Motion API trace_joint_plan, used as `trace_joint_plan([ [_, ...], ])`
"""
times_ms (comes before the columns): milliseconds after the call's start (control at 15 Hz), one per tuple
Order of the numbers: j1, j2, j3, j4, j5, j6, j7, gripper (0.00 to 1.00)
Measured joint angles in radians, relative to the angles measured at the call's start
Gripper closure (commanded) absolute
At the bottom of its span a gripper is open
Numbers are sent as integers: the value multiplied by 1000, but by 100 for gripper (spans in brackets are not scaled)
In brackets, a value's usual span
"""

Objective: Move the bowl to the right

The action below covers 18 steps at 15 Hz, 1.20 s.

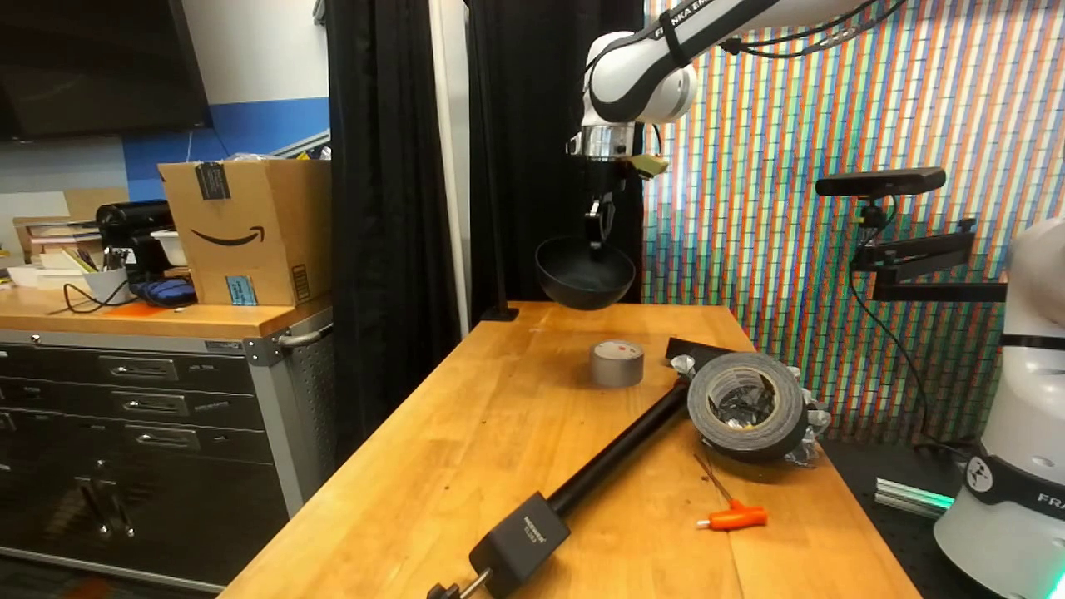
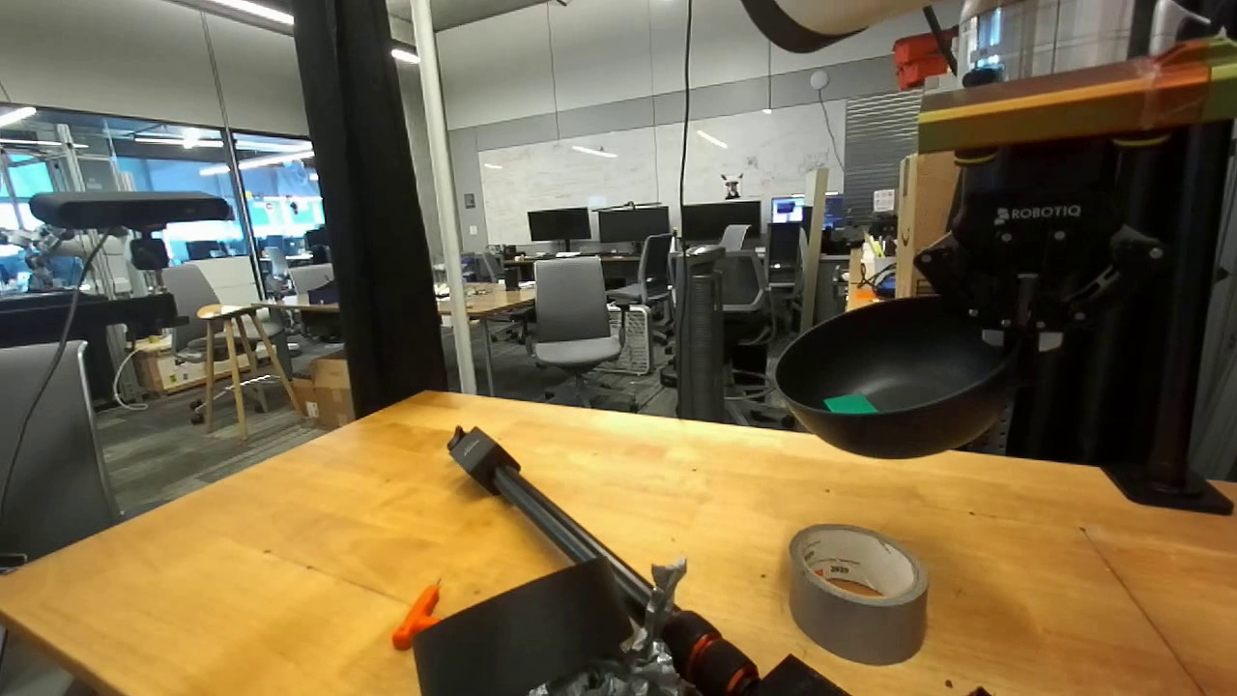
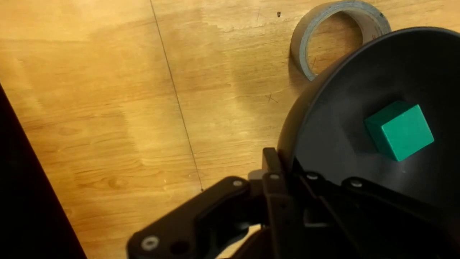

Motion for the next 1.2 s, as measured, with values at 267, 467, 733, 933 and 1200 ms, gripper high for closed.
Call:
trace_joint_plan([
  [267, -15, 80, 1, 52, 47, 10, -24, 94],
  [467, -24, 142, 7, 103, 69, 11, -31, 94],
  [733, -38, 234, 33, 186, 93, 11, -34, 94],
  [933, -54, 305, 59, 258, 95, 8, -34, 94],
  [1200, -82, 397, 90, 361, 95, -10, -34, 94],
])
